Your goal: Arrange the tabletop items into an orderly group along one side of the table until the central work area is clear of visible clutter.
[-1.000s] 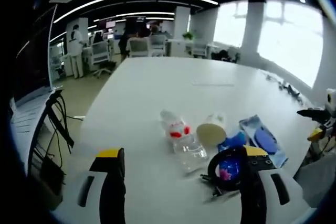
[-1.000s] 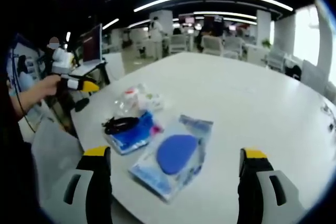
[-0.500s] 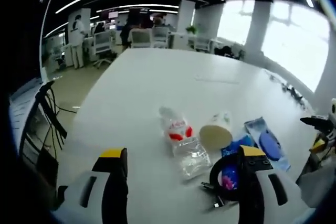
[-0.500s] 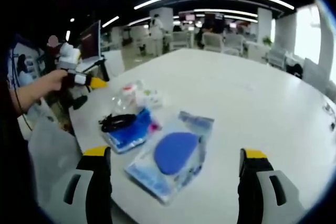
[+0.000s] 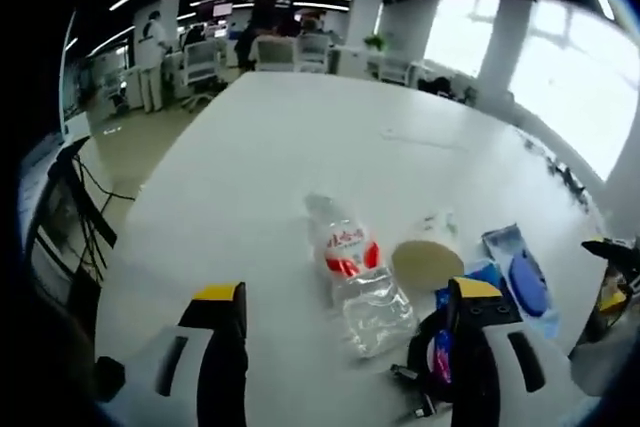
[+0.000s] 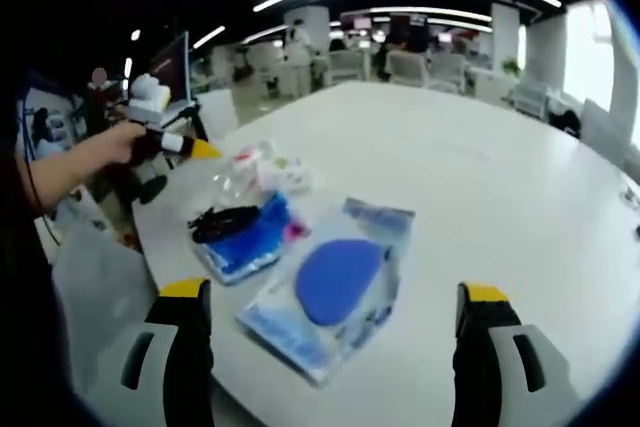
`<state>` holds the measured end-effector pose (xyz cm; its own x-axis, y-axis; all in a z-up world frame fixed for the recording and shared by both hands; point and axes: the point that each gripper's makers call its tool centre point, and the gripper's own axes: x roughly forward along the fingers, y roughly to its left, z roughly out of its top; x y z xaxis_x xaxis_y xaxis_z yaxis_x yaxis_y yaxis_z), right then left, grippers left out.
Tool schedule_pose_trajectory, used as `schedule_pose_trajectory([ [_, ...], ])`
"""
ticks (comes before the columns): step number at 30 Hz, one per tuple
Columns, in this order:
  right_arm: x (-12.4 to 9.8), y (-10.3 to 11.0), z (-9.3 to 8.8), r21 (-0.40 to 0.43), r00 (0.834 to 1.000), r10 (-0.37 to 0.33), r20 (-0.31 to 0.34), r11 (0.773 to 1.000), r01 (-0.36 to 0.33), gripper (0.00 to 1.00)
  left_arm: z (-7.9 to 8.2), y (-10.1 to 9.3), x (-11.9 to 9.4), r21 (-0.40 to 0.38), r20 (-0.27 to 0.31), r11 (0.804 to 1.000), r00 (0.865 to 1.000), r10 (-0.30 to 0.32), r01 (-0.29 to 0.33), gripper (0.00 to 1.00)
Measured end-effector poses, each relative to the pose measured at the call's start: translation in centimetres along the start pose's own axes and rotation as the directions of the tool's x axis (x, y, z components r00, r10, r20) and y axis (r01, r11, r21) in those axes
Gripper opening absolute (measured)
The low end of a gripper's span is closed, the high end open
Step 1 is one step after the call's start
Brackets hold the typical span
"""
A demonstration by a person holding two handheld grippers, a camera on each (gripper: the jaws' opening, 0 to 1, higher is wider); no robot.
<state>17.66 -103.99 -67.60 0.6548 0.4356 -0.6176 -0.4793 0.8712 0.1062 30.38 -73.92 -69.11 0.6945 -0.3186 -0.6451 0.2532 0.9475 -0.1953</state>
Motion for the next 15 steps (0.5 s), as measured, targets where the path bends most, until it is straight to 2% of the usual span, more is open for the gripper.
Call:
schedule_pose_trajectory([
  [4,0.3,-0.2,-0.2,0.005,1.0,0.0,-0.008,1.0,0.0,1.0,0.0,-0.2,0.9,-0.011,-0.023,1.0,1.0,-0.005,0.005,0.77],
  [11,1.1,-0.4,-0.6,0.014,1.0,0.002,-0.015,1.0,-0.001,1.0,-0.3,0.0,2.3,-0.05,-0.094,0.998,0.995,0.022,-0.027,0.71],
  [15,1.4,-0.4,-0.8,0.013,1.0,0.005,-0.025,1.0,-0.005,1.0,-0.1,0.0,3.0,-0.07,-0.104,0.997,0.994,0.021,-0.028,0.69],
])
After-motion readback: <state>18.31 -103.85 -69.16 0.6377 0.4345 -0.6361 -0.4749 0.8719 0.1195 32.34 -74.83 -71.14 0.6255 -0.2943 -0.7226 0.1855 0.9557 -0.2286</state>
